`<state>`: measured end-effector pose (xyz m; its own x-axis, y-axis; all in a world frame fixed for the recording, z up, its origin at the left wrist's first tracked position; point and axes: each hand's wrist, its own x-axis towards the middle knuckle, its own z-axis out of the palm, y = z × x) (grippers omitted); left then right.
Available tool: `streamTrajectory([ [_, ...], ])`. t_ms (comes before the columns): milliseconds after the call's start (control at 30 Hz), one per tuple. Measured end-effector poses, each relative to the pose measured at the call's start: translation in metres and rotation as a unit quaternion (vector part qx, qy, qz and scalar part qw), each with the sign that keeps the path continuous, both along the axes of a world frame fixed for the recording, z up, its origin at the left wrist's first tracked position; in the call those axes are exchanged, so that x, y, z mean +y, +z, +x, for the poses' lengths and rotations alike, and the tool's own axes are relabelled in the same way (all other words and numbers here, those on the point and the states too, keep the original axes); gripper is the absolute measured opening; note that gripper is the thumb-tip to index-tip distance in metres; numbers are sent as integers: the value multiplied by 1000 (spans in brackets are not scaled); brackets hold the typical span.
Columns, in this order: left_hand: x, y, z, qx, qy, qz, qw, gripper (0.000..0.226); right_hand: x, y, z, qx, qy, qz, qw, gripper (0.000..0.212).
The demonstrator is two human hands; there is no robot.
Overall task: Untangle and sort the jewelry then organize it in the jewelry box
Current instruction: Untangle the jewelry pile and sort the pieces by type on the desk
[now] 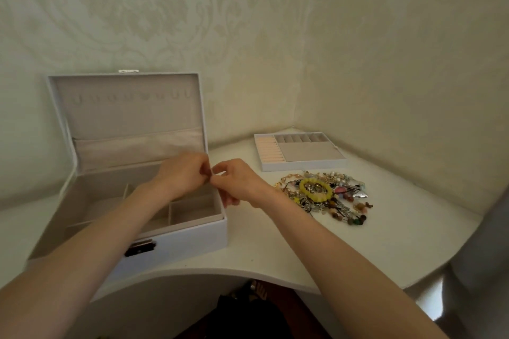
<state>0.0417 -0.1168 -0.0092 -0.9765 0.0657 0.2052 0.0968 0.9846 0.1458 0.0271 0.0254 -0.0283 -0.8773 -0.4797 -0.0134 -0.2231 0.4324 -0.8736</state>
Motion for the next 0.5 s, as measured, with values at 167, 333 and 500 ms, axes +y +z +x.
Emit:
streamTrajectory([
  [167, 4, 5, 2, 145, -5, 117, 982, 4, 1, 1, 4, -29, 31, -31, 999, 44],
  [333, 45, 11, -8, 62, -128, 196, 970, 13, 53, 5, -4, -3, -2, -49, 999, 17],
  [500, 77, 9, -24, -39, -186, 243, 951, 27, 118, 14, -19, 70, -101, 38, 992, 11],
])
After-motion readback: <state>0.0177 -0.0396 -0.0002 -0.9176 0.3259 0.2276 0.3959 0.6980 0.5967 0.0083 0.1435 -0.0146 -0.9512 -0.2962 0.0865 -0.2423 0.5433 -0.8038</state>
